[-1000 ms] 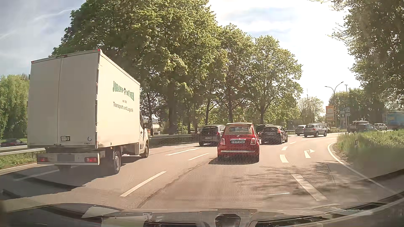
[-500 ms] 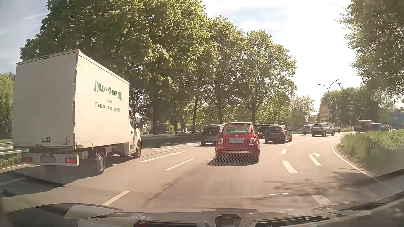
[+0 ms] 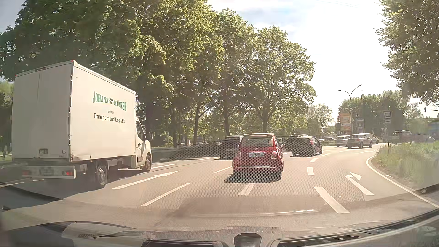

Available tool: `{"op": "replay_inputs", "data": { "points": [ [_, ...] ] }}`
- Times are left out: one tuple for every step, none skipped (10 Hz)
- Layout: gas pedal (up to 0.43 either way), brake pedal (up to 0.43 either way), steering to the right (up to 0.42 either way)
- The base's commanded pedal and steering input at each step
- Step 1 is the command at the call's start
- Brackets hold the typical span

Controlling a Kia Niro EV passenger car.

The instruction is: Follow the waypoints while adhering to traffic rules and regulations

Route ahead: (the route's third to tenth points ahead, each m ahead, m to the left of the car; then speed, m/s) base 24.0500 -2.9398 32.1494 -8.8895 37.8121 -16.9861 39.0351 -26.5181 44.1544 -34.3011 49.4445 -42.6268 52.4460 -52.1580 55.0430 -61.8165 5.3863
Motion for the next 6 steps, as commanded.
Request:
{"op": "replay_inputs", "data": {
  "points": [
    [0.118,0.0,0.075],
    [0.118,0.0,0.075],
    [0.118,0.0,0.075],
    [0.118,0.0,0.075],
    [0.118,0.0,0.075],
    [0.087,0.0,0.075]
  ]
}}
